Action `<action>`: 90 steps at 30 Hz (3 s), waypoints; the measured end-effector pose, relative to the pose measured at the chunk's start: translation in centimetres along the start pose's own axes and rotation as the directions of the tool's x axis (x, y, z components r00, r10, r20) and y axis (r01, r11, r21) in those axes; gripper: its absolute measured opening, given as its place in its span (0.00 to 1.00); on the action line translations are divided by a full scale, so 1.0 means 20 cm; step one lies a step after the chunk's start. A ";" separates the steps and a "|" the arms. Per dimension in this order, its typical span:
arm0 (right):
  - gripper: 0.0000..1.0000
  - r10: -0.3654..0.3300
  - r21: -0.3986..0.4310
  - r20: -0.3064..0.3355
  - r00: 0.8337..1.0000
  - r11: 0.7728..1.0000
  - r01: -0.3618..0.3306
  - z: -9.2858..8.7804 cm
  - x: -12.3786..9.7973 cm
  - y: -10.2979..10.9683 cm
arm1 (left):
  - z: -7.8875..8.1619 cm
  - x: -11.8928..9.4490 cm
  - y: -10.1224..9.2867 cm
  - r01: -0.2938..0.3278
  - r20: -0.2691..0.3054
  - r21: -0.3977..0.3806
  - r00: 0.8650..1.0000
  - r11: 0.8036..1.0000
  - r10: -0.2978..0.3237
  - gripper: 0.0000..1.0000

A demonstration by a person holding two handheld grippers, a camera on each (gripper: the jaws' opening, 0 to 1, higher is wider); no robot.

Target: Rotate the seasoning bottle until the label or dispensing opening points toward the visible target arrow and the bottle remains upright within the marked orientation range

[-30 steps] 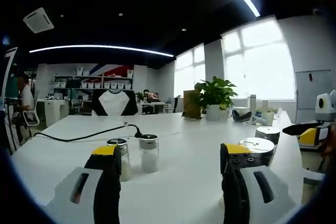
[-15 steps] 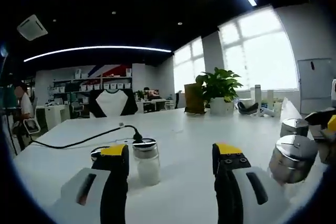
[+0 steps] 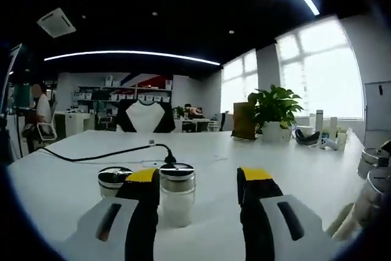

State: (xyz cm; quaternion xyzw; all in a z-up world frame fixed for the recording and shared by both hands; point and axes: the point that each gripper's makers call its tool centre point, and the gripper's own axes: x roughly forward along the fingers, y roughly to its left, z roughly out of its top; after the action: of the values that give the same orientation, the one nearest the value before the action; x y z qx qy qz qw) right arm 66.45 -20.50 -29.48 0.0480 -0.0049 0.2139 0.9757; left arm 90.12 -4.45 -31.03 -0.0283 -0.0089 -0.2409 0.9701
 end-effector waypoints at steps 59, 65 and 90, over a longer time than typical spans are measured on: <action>0.52 0.006 0.024 0.019 1.000 1.000 -0.007 0.03 -0.04 0.00 | -0.15 0.17 0.07 -0.076 -0.046 0.088 0.996 0.993 0.080 0.34; 0.52 0.005 0.024 0.019 1.000 1.000 -0.005 0.03 -0.04 0.00 | -0.13 0.14 0.07 -0.049 -0.041 0.064 0.998 0.997 0.052 0.34; 0.52 0.021 0.010 0.000 1.000 1.000 -0.021 0.00 0.00 0.04 | 0.10 -0.24 -0.02 0.152 0.019 0.084 0.988 0.985 -0.154 0.34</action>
State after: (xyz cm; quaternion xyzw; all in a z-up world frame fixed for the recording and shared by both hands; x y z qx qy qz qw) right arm 66.05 -19.82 -29.37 0.0528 -0.0040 0.2240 0.9732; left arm 85.67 -2.36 -29.14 0.0094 -0.0333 -0.3137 0.9489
